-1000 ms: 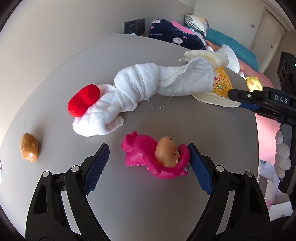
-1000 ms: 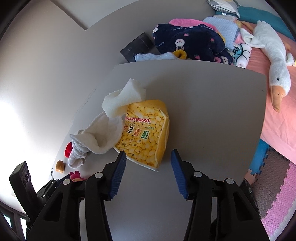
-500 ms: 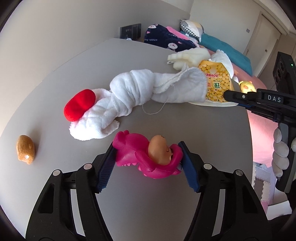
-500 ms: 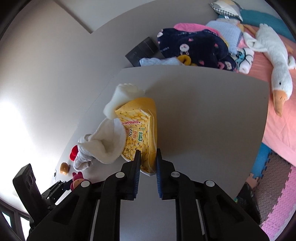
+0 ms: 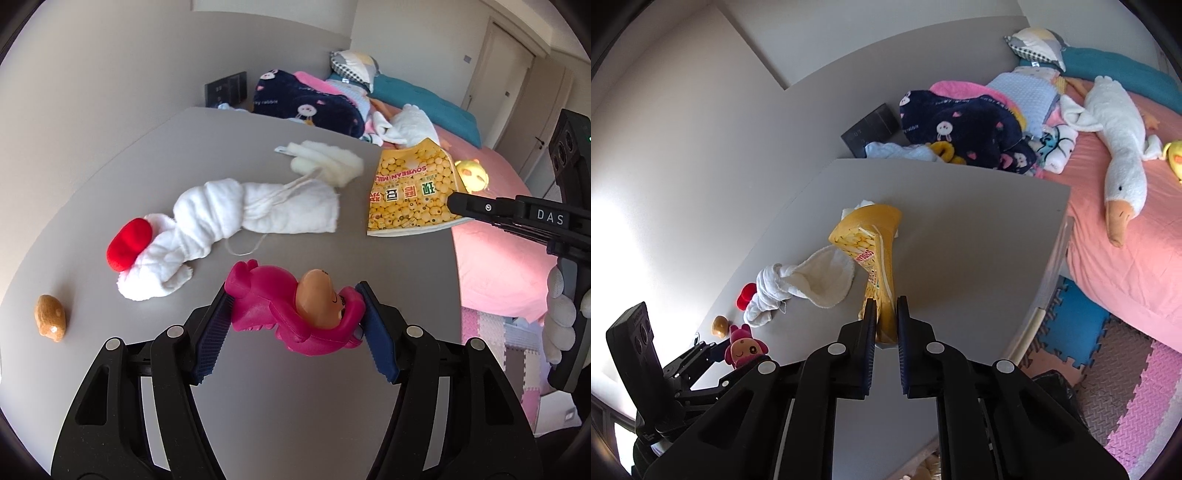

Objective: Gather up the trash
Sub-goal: 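Carry the pink doll and yellow snack bag over the black bin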

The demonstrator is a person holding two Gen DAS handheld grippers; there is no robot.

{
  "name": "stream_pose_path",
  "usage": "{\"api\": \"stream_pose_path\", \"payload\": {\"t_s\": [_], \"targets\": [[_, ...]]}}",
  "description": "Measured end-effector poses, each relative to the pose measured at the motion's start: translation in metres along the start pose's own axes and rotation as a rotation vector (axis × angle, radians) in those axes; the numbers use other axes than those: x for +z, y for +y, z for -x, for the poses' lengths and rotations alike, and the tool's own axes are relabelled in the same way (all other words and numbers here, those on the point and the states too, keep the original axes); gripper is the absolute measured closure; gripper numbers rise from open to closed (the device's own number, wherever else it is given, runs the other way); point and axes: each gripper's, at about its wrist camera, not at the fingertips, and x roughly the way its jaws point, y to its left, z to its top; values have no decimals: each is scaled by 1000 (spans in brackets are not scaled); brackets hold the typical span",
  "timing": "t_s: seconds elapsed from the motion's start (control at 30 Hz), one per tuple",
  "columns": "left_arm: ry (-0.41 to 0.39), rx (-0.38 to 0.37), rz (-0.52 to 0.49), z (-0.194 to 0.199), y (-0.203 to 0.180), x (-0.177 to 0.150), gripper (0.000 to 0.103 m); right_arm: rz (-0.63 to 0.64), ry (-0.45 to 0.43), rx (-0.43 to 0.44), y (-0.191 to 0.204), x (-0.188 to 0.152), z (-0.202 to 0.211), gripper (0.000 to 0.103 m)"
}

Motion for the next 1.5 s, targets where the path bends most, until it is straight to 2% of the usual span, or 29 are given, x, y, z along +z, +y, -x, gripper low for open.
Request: {"api": "stream_pose_path", "payload": {"t_s": [0.27, 0.73, 1.5], "targets": [[-23, -43, -65, 8, -31, 2, 39, 7, -59, -49, -4, -18, 42, 91], [-31, -139, -181, 13, -85, 2, 39, -65, -128, -135, -31, -49, 103, 91], [22, -303, -379, 10, -165, -15, 39, -200, -158, -296, -77, -105, 174, 91]]}}
